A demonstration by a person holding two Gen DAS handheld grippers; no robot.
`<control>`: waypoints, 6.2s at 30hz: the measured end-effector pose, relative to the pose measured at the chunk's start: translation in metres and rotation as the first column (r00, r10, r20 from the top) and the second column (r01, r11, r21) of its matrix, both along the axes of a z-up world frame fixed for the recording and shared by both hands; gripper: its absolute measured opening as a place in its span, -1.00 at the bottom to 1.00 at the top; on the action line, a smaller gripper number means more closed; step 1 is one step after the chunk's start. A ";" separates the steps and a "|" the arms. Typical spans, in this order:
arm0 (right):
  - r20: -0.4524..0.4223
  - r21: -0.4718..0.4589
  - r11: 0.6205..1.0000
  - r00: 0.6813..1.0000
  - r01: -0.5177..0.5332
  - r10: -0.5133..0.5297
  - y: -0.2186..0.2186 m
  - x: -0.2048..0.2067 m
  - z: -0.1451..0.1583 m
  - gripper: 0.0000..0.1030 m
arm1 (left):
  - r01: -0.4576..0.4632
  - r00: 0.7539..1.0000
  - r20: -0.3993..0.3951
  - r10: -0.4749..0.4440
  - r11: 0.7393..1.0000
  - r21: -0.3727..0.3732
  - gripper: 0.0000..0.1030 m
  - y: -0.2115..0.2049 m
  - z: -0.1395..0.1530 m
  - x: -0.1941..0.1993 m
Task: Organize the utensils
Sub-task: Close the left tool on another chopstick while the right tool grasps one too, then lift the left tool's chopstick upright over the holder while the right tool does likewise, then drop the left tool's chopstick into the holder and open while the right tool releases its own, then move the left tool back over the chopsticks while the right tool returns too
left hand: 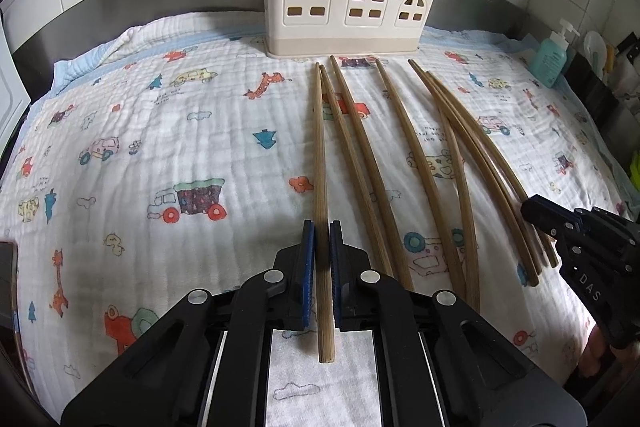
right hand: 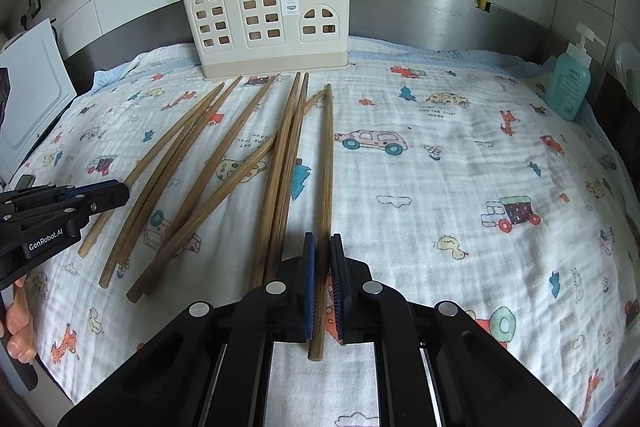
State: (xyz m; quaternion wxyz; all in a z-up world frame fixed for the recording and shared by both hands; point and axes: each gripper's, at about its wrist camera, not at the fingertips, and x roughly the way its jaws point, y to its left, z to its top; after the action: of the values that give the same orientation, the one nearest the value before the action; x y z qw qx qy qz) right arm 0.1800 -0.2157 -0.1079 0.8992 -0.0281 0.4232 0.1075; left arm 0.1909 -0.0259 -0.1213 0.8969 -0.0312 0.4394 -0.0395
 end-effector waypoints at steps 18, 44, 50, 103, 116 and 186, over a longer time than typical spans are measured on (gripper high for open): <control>0.234 0.007 1.000 0.972 -0.022 0.020 -0.010 -0.008 0.095 -0.87 | 0.034 0.986 0.165 -0.028 0.999 -0.033 -0.88 0.016 0.064 -0.007; 0.322 0.019 0.982 0.931 -0.189 0.172 -0.011 0.078 0.238 -0.88 | 0.140 0.937 0.324 -0.133 0.990 0.002 -0.89 0.022 0.172 0.042; 0.332 0.026 0.979 0.926 -0.202 0.182 -0.006 0.099 0.260 -0.88 | 0.158 0.907 0.392 -0.151 0.987 0.015 -0.89 0.016 0.211 0.051; 0.290 0.012 0.986 0.944 -0.167 0.156 0.006 0.107 0.219 -0.49 | 0.020 0.871 0.490 -0.040 0.999 0.047 -0.09 0.020 0.235 0.082; 0.226 0.068 0.988 0.967 -0.137 0.118 -0.006 0.039 0.158 -0.42 | 0.019 0.908 0.416 -0.042 0.998 0.059 0.20 0.024 0.171 0.012; -0.042 0.093 0.994 0.998 -0.051 0.055 -0.004 -0.007 0.000 -0.88 | -0.041 0.999 -0.008 0.041 0.999 -0.034 -0.03 -0.007 -0.003 -0.004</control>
State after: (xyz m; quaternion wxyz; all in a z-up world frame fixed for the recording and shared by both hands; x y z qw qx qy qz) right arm 0.1725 -0.2197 -0.1079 0.8866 0.0046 0.4369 0.1515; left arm 0.1869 -0.0325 -0.1243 0.8953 -0.0558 0.4411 -0.0286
